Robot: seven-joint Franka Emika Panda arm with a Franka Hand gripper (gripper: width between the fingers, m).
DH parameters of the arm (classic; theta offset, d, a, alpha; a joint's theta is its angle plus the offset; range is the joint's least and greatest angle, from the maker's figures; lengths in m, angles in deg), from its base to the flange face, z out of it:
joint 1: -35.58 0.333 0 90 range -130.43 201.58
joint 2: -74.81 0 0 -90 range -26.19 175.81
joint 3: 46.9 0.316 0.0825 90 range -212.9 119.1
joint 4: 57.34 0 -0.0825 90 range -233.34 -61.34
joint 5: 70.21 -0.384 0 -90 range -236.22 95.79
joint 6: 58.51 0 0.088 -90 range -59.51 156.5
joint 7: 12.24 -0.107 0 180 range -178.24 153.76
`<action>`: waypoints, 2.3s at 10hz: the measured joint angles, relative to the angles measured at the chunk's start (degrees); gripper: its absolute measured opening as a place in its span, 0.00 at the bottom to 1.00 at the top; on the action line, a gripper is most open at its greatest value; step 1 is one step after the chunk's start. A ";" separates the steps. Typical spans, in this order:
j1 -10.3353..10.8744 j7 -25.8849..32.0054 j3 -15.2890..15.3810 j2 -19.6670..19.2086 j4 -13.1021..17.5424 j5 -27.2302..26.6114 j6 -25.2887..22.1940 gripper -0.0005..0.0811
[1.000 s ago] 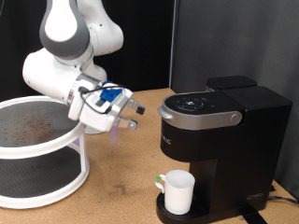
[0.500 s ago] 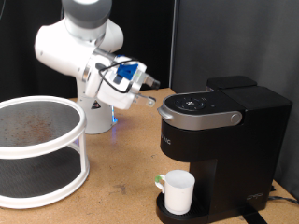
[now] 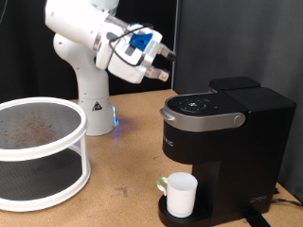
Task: Make a cup of coffee with the keurig machine
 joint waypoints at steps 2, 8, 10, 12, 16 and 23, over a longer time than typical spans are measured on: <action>-0.04 -5.08 1.07 2.84 1.14 2.53 -0.29 0.99; -0.15 -11.72 1.78 8.05 3.32 7.03 -1.89 0.99; 0.17 -10.55 4.21 7.46 5.33 10.56 1.83 0.99; -0.80 -15.62 7.52 4.71 9.83 25.57 -1.60 0.99; -0.95 -22.74 7.79 -5.65 22.04 36.44 -16.87 0.99; -1.96 -18.47 14.51 -8.05 23.71 57.96 -13.38 0.99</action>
